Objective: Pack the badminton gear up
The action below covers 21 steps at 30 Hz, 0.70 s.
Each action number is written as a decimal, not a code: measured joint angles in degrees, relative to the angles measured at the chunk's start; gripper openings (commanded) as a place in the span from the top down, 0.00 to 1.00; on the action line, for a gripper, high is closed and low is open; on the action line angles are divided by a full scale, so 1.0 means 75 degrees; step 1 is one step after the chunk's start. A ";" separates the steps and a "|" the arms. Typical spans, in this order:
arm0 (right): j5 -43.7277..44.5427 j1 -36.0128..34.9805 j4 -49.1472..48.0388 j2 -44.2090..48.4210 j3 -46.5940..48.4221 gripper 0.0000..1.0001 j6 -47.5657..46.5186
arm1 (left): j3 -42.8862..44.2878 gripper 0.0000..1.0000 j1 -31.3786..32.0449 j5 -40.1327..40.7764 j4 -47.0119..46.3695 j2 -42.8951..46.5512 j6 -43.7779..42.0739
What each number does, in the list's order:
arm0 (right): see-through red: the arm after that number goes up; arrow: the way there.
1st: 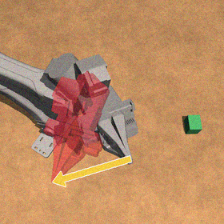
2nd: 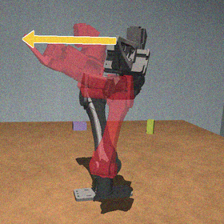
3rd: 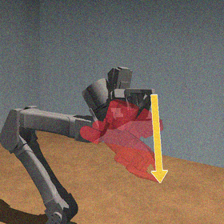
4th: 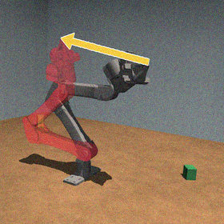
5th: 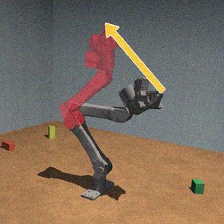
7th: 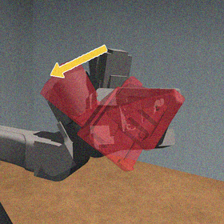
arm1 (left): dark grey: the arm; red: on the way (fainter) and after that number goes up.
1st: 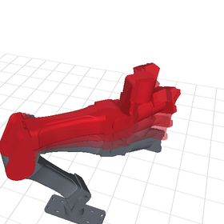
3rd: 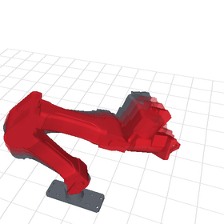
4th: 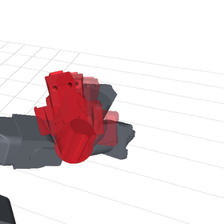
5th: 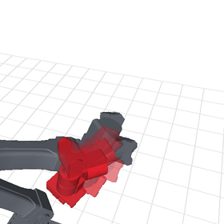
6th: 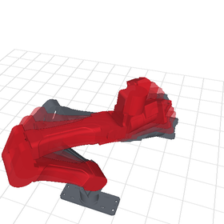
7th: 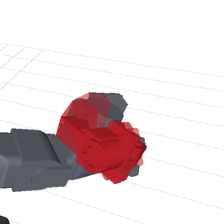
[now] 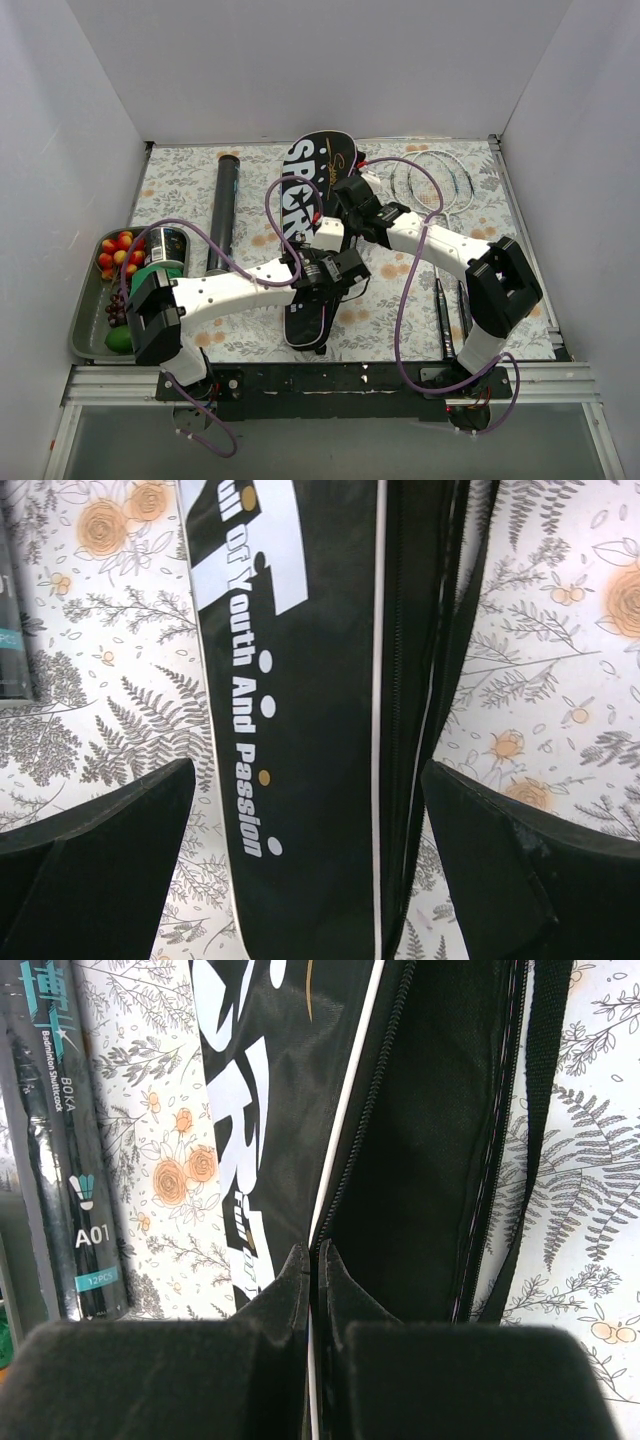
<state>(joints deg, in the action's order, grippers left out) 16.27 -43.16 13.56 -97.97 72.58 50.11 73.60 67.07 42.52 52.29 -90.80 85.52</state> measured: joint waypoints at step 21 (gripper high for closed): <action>-0.0335 -0.0035 -0.0058 0.0000 -0.0050 0.99 0.0239 | -0.0804 0.02 0.0420 0.1504 -0.0213 -0.0565 0.0947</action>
<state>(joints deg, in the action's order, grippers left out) 13.76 -43.42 13.13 -97.97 72.20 51.90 67.57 70.22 53.80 50.70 -95.04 92.62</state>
